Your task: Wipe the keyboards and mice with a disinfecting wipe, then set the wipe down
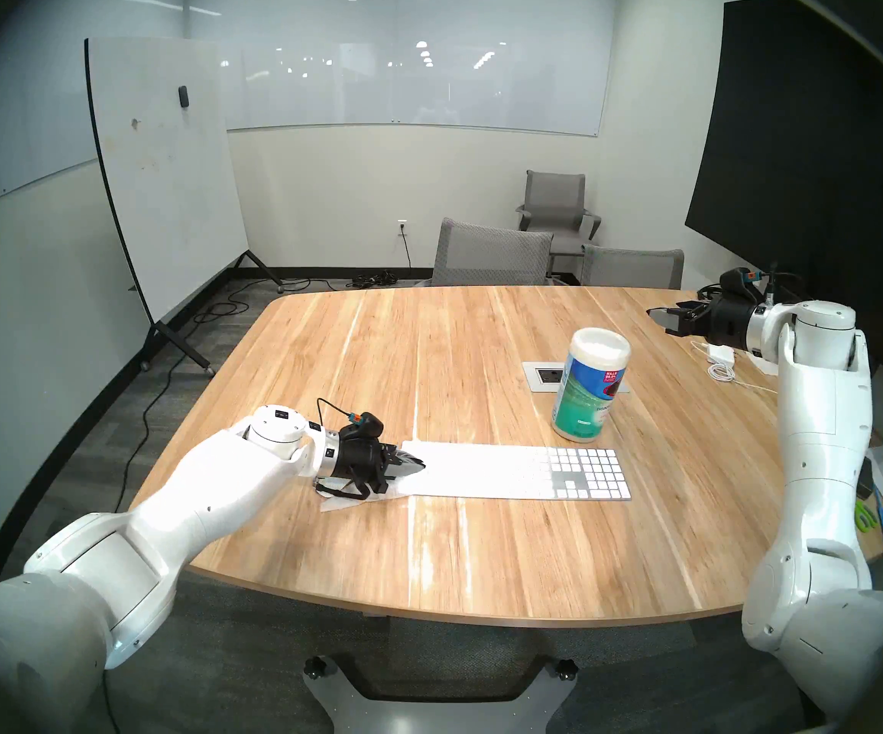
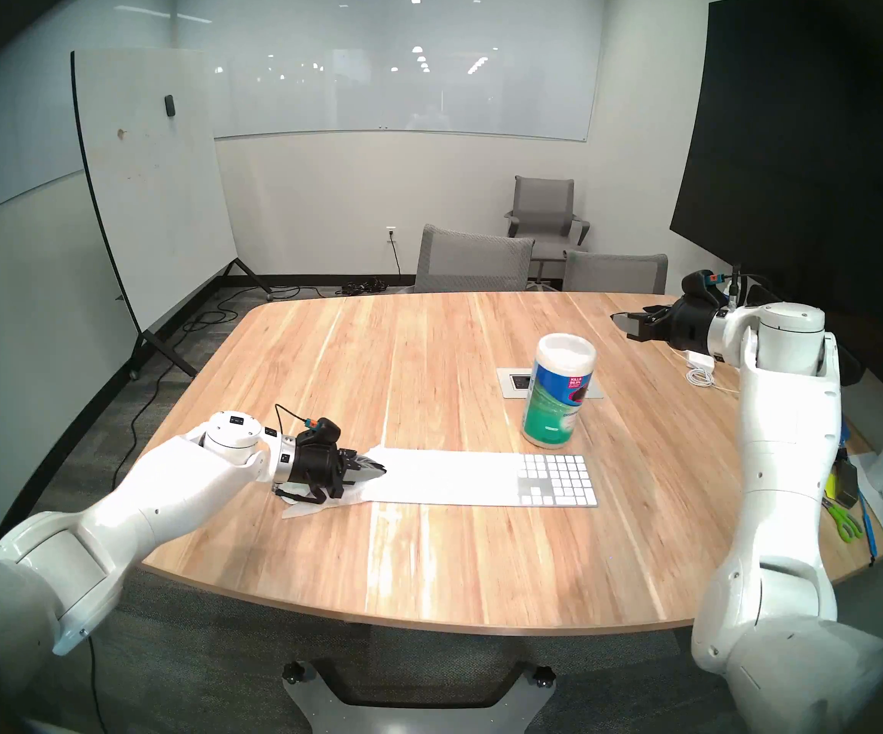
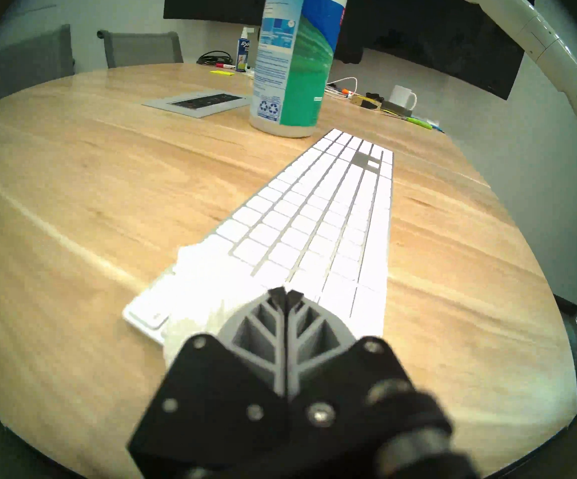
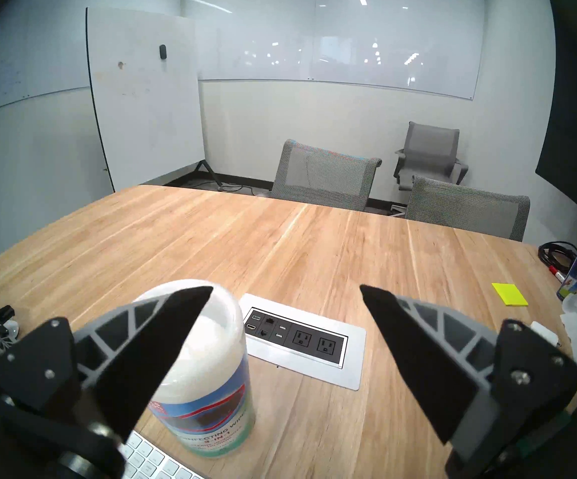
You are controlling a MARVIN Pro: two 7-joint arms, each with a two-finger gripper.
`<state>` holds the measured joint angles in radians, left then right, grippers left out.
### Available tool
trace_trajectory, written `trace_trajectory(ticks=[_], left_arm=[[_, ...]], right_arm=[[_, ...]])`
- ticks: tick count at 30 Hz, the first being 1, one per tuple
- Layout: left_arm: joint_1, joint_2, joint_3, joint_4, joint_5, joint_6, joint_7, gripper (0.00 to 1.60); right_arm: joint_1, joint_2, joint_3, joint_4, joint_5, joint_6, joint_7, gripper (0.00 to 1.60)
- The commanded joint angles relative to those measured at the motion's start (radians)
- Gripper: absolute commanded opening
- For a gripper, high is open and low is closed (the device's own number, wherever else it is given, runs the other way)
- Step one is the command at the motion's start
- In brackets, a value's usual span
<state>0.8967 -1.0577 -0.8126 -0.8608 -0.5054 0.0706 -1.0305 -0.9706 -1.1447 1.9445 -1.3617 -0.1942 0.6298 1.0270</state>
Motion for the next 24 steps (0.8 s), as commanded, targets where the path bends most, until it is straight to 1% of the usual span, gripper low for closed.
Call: trace_trajectory(ticks=[1,18,24], left_arm=[[-0.033,0.113,-0.048,-0.062,-0.007,-0.009,-0.019,0.0],[-0.071,0.249,-0.133,-0.223,-0.023,-0.021,-0.087,0.0],[-0.062,0.301,-0.157,-0.266,-0.028,-0.019,-0.11,0.0]], right_arm=[[0.016,0.004,0.001,-0.012,0.002,-0.003,0.0,1.6],[0.013,0.003,0.001,-0.004,0.002,-0.003,0.001,1.6],[0.011,0.003,0.001,0.0,0.002,-0.003,0.001,1.6]])
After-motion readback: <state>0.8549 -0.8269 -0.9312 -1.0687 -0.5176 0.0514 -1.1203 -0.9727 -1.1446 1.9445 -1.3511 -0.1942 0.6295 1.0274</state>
